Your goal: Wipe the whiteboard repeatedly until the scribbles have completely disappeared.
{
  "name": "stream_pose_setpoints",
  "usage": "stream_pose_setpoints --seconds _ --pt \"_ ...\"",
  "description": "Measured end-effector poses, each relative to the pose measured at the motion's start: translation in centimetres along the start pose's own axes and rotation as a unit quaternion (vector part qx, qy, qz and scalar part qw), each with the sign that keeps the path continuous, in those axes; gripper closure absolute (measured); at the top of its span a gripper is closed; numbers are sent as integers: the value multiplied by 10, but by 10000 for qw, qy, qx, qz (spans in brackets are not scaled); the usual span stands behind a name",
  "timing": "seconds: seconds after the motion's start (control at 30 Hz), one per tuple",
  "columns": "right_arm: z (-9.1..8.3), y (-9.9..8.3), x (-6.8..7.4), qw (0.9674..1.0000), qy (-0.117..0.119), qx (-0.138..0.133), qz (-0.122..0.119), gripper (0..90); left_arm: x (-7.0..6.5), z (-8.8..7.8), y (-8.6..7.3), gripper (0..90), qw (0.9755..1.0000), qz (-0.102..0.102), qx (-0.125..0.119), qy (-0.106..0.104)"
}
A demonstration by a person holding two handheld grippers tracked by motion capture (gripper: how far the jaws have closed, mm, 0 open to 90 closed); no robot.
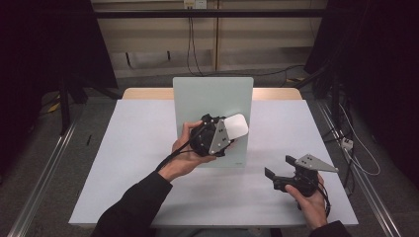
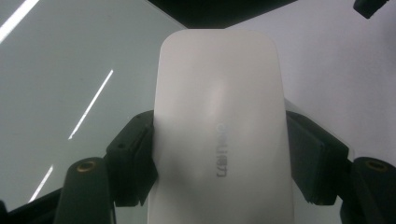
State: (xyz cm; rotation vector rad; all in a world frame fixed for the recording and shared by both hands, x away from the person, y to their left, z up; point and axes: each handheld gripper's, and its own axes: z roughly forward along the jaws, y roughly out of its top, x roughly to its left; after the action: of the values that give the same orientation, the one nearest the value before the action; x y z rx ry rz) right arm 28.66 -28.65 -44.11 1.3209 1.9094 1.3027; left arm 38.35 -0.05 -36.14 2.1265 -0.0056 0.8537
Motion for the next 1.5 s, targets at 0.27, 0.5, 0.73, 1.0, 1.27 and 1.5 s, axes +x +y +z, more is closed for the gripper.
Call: stream_pose_setpoints --seconds 0.27,0.5,0.73,1.0,1.27,1.5 --pt "0 0 0 10000 3 6 9 77 -23 9 -10 311 9993 145 150 -316" --pt "0 0 0 10000 5 6 10 77 -39 16 -16 311 9983 165 224 -520" --pt "0 0 0 10000 4 0 3 77 -50 20 -21 311 9970 171 305 -695" --pt "0 0 0 10000 3 -1 2 77 -27 12 -17 311 9978 -216 55 -624" --pt "0 0 0 10000 6 -1 -2 77 1 2 -5 311 9983 -432 -171 -339" --pt "0 0 0 10000 11 -12 -1 77 -8 5 -8 311 9990 -178 -30 -400"
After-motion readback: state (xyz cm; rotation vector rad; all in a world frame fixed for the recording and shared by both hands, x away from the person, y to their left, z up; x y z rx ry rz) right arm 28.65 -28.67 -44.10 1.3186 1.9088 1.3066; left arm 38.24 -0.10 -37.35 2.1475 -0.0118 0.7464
